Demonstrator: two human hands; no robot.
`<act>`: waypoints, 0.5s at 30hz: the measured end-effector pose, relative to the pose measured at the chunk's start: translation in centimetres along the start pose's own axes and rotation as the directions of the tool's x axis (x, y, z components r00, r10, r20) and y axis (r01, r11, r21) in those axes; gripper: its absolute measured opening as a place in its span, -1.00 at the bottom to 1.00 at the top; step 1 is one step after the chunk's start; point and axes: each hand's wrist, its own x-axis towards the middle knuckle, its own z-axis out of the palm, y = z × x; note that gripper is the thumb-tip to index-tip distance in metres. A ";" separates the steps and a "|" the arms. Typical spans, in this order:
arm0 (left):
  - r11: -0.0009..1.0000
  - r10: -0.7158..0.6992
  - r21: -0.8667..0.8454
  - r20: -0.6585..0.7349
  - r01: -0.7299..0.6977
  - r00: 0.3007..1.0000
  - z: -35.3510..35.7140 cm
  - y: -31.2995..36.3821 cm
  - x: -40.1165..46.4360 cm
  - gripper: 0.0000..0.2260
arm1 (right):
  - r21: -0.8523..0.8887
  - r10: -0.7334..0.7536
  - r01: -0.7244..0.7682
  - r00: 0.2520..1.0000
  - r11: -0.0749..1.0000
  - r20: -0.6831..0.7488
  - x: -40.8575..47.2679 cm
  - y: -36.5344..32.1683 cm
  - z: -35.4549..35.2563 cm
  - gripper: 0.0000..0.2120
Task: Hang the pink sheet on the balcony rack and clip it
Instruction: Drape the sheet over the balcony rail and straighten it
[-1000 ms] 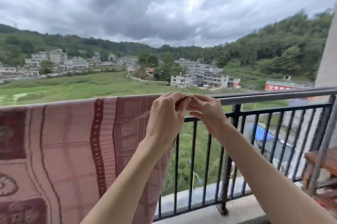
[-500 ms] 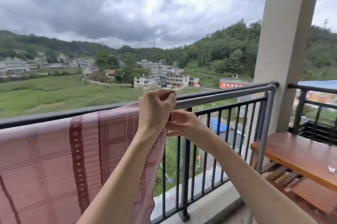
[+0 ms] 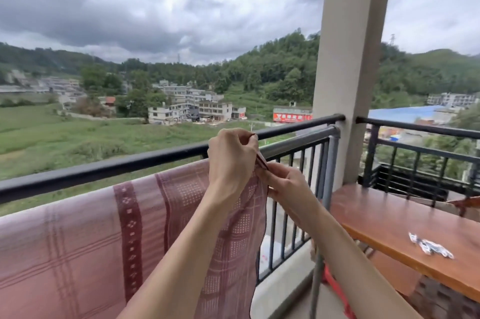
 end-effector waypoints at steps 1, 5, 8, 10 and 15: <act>1.000 0.007 -0.006 0.008 -0.007 1.000 1.7 0.3 0.4 -0.86 | -0.002 -0.003 0.003 1.000 1.000 -0.024 0.4 0.1 -1.7 -0.82; 0.998 -0.017 -0.055 0.041 0.019 0.999 9.1 1.3 1.7 -0.86 | 0.007 -0.008 0.008 0.997 1.000 -0.079 2.0 0.5 -8.9 -0.81; 0.996 -0.050 -0.071 0.026 0.052 0.998 14.5 1.9 2.5 -0.84 | -0.006 -0.003 0.003 0.997 1.000 -0.076 3.5 1.0 -14.0 -0.82; 0.994 -0.075 -0.082 -0.004 0.075 0.997 17.7 2.3 3.2 -0.84 | -0.020 0.010 -0.011 0.999 1.000 -0.053 4.6 1.1 -17.1 -0.81; 0.992 -0.103 -0.073 -0.039 0.100 0.994 24.1 3.3 4.9 -0.83 | -0.066 0.012 -0.014 1.000 0.998 -0.020 7.7 1.1 -23.9 -0.85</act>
